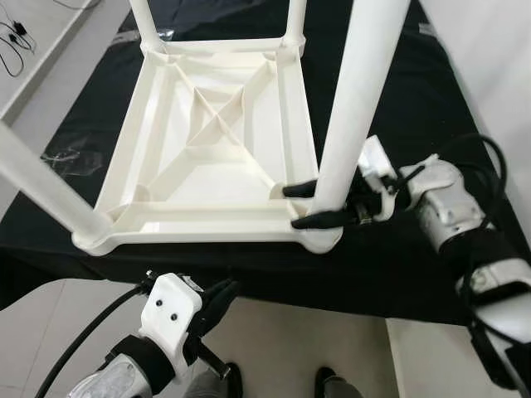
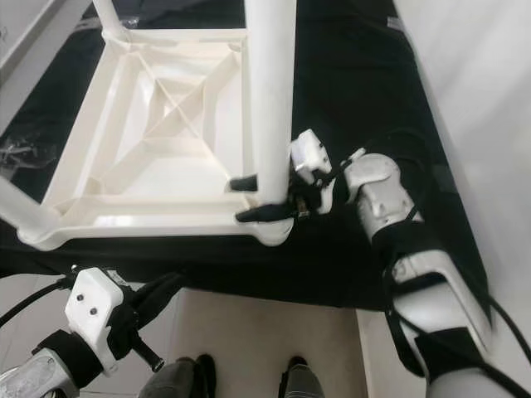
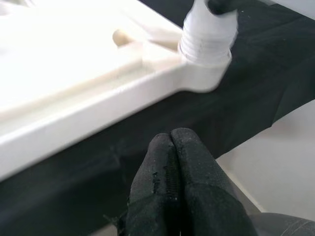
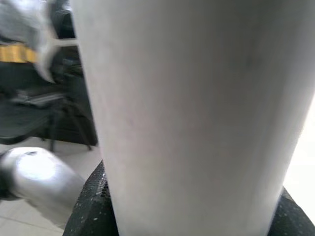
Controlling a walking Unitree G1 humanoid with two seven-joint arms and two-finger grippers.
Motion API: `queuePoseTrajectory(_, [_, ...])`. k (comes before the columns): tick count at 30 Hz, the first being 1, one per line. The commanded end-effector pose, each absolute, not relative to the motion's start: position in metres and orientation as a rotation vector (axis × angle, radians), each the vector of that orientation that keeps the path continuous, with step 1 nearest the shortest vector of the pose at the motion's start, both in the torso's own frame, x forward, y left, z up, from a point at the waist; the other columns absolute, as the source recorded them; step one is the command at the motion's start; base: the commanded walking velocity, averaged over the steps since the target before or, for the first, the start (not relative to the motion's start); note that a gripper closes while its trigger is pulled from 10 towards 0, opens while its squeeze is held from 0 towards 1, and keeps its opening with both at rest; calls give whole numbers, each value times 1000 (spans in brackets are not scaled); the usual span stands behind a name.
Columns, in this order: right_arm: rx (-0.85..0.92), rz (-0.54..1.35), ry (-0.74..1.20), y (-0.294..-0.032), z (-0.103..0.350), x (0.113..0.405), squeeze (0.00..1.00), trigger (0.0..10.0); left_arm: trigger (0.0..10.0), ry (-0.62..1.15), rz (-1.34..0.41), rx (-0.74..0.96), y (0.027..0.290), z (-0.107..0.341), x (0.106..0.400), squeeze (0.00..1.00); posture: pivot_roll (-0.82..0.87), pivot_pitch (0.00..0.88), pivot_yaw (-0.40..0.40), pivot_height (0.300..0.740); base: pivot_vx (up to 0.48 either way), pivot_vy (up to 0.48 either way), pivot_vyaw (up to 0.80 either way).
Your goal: Building children table
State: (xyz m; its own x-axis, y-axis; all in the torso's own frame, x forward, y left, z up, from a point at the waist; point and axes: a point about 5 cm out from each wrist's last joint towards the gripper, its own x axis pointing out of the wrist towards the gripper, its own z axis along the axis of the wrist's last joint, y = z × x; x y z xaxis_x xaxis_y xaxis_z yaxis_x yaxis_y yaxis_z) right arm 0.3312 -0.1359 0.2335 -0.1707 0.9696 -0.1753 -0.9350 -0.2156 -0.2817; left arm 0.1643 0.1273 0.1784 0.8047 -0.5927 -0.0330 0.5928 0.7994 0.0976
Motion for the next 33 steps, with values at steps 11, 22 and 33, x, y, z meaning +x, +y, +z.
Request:
queuePoseTrajectory(11, [-296,1925,-169,-79,195,310,0,10000,10000,27,-632,99,129,173,167,0,107,276,21,740,0,0,0])
queuePoseTrajectory(22, [-444,1456,-111,-78,183,339,0,10000,10000,31,-614,98,129,169,169,0,88,273,6,740,0,0,0])
queuePoseTrajectory(33, [-323,728,76,-103,168,340,0,10000,10000,29,-603,90,128,166,169,0,46,261,-34,740,0,0,0])
